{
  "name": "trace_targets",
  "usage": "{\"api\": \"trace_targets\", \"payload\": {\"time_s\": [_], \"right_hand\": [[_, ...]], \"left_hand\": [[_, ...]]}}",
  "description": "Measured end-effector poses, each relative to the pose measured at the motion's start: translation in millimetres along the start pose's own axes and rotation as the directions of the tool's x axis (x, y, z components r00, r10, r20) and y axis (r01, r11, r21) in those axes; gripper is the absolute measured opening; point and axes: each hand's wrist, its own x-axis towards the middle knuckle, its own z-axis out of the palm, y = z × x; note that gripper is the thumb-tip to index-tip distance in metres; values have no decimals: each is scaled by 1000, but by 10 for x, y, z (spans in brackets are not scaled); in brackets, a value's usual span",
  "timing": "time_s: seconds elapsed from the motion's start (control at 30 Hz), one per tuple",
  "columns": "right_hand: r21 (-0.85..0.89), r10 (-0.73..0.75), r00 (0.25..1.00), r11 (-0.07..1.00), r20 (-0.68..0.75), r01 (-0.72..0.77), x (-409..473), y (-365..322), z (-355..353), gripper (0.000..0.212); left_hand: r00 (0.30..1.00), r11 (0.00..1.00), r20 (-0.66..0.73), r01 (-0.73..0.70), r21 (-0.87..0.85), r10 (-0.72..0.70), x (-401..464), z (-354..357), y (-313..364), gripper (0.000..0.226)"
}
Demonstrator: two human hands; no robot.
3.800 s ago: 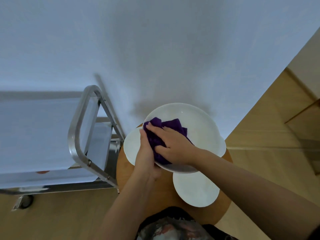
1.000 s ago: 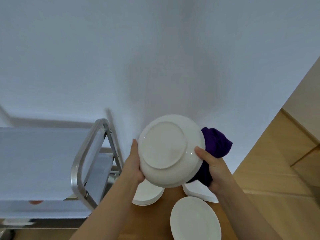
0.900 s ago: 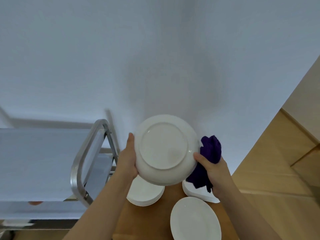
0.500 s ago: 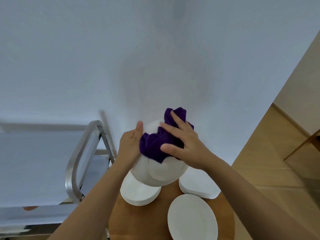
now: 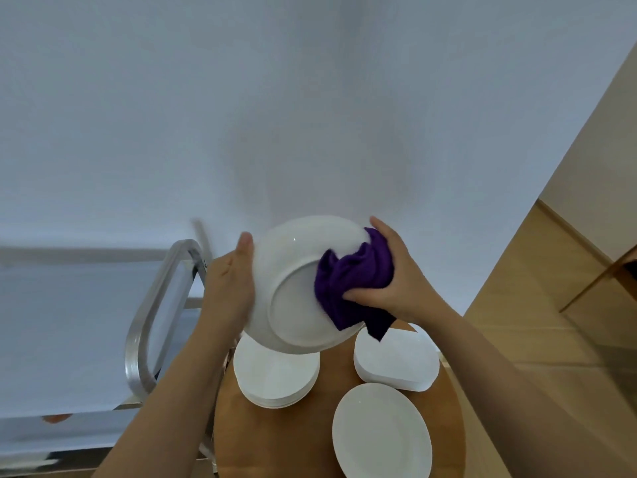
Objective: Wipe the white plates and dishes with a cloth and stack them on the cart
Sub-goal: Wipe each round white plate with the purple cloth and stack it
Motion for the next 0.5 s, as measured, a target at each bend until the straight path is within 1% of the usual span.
{"api": "trace_targets", "payload": {"time_s": [0.03,0.07,0.13,0.2,0.23,0.27,0.3,0.37,0.4,0.47,0.5], "right_hand": [[99,22,998,995,-59,-17,-25,41,51,104],[156,36,993,988,-116,-18,-40,71,104,102],[200,78,978,979,-193,-38,-71,101,192,99],[259,149,953,963,-263,-80,-115,136,256,99],[304,193,932,948,-308,-96,-149,158,294,100],[358,245,903,927,-354,-111,-186,178,352,101],[422,298,872,899,-389,-119,-220,198,429,102],[567,394,823,816,-410,-109,-274,241,609,99],[628,439,804,771,-401,-108,-284,258,671,96],[712,506,786,691,-355,-124,-266,287,650,85],[741,521,791,658,-320,-135,-249,296,571,79]], "left_hand": [[999,999,-17,44,-28,-44,14,-4,12,54],[997,996,-21,79,-47,-80,17,10,22,53],[989,989,-41,140,-43,-142,-13,55,6,50],[978,980,-59,196,-37,-198,-67,105,-57,47],[966,966,-65,242,-94,-249,-89,127,-99,46],[944,932,-60,308,-192,-324,-117,146,-119,44],[914,877,-49,369,-307,-402,-135,176,-141,41],[865,760,-10,436,-483,-502,-181,260,-160,41],[853,729,4,448,-517,-522,-215,312,-156,43],[874,751,23,430,-501,-485,-289,364,-146,46],[905,782,51,394,-482,-423,-313,353,-152,47]]}}
